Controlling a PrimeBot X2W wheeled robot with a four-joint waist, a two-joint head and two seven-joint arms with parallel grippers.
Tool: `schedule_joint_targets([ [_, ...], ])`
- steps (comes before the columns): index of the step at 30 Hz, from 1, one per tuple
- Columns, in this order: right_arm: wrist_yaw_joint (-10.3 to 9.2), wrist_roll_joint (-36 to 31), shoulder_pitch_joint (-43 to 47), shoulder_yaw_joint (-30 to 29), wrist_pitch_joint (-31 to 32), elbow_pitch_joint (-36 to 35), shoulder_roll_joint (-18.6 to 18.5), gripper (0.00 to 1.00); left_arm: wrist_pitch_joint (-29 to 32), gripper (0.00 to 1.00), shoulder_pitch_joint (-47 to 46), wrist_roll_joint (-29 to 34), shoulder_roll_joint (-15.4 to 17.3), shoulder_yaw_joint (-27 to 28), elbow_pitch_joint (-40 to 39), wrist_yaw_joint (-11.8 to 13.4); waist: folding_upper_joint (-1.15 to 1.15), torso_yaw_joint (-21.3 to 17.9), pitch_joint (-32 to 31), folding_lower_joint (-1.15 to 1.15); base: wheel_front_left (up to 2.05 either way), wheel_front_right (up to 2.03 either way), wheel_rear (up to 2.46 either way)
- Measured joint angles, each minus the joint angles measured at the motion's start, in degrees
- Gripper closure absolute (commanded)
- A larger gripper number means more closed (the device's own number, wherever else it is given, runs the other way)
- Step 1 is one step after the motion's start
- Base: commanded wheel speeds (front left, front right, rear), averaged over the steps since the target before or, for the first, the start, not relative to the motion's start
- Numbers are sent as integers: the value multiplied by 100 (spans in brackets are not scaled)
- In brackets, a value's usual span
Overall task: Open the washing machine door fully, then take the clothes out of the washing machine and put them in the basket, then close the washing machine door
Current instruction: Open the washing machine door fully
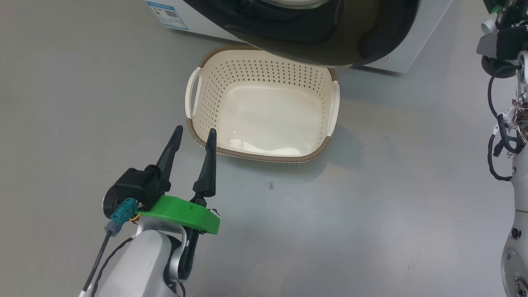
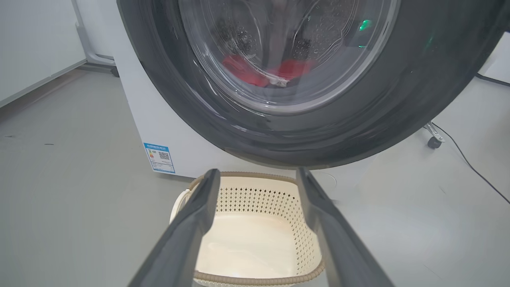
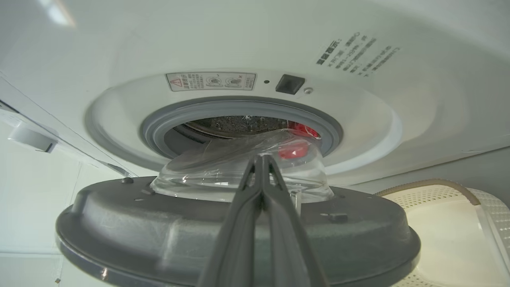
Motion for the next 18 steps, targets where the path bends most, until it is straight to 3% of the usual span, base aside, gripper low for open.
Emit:
schedule_joint_targets([
  [18,-104,625,-394,-86,864,802,129,100,0,0,-42,-22,-9,-75,4,108,0,208,30,0,0,0,0],
])
